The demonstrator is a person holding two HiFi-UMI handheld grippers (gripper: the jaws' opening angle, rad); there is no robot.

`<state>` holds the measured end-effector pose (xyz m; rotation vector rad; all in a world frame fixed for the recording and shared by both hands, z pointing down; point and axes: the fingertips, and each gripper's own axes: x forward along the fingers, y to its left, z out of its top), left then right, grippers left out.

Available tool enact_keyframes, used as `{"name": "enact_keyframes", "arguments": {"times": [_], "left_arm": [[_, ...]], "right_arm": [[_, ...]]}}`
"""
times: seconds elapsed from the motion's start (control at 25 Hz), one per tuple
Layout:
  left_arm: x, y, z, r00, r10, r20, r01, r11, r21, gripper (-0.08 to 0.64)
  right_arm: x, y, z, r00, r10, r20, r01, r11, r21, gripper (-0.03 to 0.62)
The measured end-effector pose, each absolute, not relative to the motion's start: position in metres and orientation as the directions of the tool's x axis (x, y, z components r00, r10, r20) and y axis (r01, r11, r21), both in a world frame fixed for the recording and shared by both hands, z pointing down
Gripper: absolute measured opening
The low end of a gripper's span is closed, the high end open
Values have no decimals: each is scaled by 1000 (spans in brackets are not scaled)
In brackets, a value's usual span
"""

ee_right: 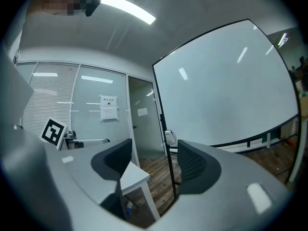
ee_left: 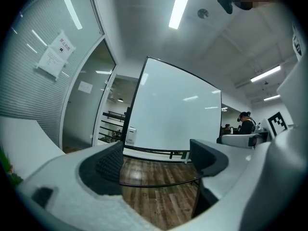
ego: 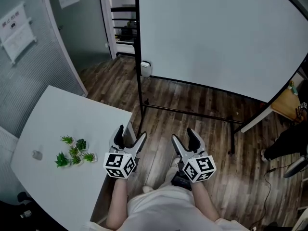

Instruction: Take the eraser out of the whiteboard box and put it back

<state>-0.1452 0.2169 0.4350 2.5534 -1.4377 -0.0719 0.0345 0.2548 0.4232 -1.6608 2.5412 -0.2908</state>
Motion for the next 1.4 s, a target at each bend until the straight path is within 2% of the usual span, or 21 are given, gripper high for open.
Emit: {"name": "enact_keyframes", "arguments": {"times": [0.6, 0.96, 1.4], "left_arm": [[-145, 157, 438, 558, -821, 121, -829, -544, 134, 428], [-149, 57, 445, 553, -820, 144, -833, -541, 117, 426], [-96, -86, 455, 560, -807, 187, -828, -548, 119, 417]], "right_arm": [[13, 197, 436, -390, -920, 40, -893, 368, -259, 310], [6, 101, 439, -401, -915, 45, -891, 379, -249, 322], [49, -31, 437, -426, -901, 79, -890, 401, -219, 333]]}}
